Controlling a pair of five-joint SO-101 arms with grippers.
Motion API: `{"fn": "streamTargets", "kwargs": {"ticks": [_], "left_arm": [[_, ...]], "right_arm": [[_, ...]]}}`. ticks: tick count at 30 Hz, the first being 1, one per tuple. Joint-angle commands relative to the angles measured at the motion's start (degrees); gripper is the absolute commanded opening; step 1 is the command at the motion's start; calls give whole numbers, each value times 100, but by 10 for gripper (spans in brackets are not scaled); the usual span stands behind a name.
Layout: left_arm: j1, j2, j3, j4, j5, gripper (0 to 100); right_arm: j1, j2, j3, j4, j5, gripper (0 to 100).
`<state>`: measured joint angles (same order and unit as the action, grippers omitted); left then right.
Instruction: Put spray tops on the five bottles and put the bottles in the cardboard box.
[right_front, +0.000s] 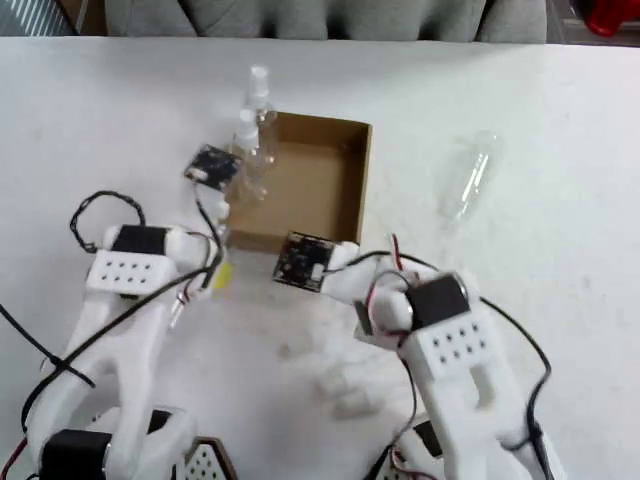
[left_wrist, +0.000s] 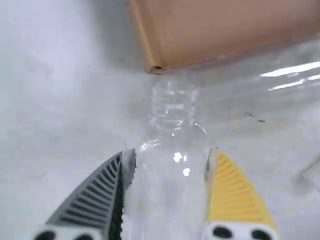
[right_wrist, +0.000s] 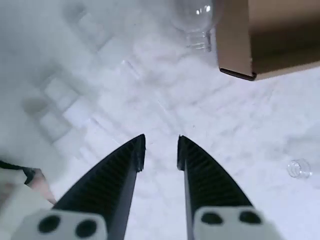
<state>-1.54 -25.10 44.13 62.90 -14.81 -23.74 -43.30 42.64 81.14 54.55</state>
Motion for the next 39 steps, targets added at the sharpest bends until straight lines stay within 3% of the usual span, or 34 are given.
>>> {"fn": "streamTargets", "kwargs": {"ticks": [1,5,13,34,37,39], "left_arm": [[-488,-268,-35,-404,369,20],[-708,-259,-35,-527,659,20],[-954,-259,-35,-615,659,20],[-1059,-251,-26,-818,615,20],[-1059,-251,-26,-818,615,20],[-1068,-251,-26,-818,615,20]], "right_arm": [[-286,365,-413,57,932,94],[-927,444,-193,48,1371,96],[-2149,549,-18,-136,1292,204],[-1754,3618,-18,-2123,1670,204],[-1710,3916,-167,-2273,1662,152],[-1710,3987,-255,-2264,1644,64]]}}
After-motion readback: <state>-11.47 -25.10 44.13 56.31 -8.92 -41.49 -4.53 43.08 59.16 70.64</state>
